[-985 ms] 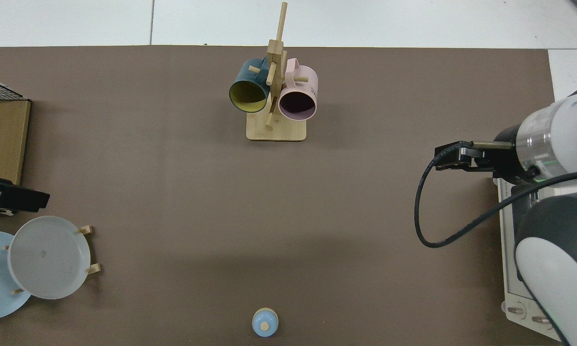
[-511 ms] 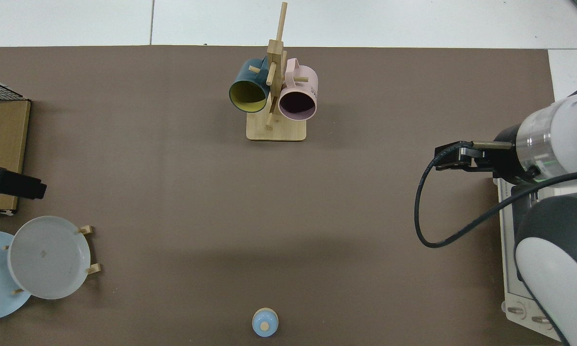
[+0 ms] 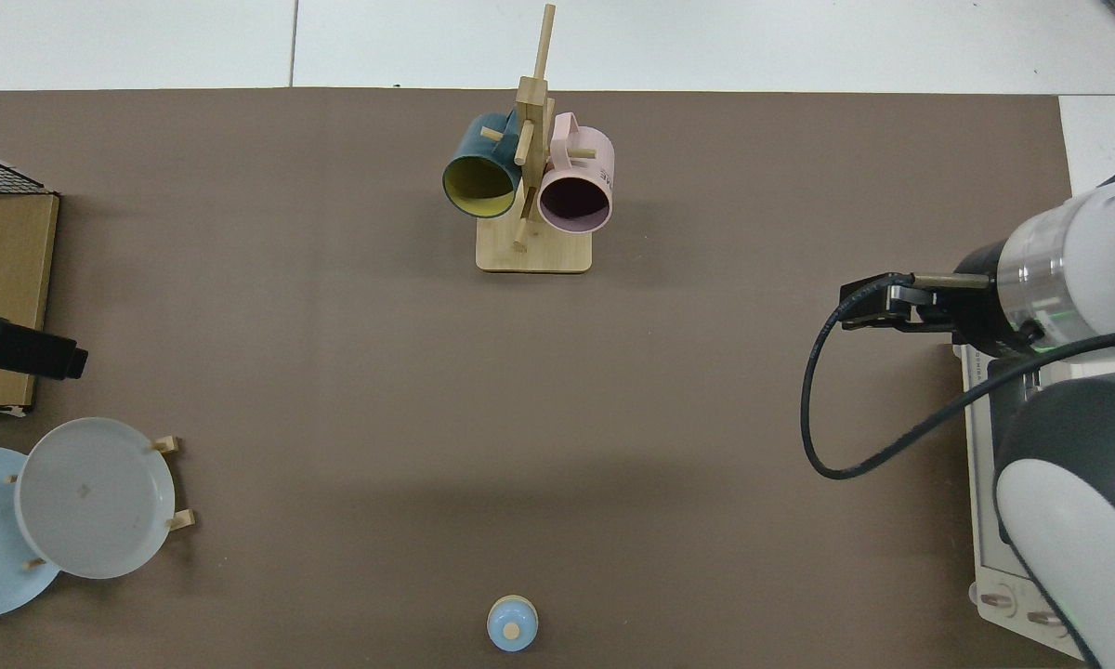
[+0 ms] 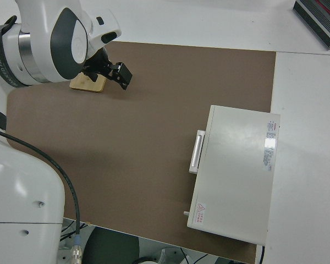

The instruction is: Put markers into pen holder

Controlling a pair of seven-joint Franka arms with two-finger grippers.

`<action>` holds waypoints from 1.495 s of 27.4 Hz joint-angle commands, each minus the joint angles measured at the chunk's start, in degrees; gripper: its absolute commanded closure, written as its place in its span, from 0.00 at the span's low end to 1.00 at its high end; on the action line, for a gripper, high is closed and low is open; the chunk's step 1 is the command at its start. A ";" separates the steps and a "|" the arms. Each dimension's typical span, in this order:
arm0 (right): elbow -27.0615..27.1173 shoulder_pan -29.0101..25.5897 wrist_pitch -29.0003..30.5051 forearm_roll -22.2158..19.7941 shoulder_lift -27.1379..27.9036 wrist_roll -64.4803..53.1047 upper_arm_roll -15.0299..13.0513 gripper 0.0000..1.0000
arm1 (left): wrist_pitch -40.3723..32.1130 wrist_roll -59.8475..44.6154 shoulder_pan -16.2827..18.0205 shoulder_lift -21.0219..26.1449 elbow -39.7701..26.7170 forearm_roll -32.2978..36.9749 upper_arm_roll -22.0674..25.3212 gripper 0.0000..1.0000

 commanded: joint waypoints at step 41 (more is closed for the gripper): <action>-0.88 -0.87 1.42 0.86 -0.41 0.18 0.50 0.00 | -0.93 -0.20 -0.16 0.02 0.57 -0.04 0.67 0.00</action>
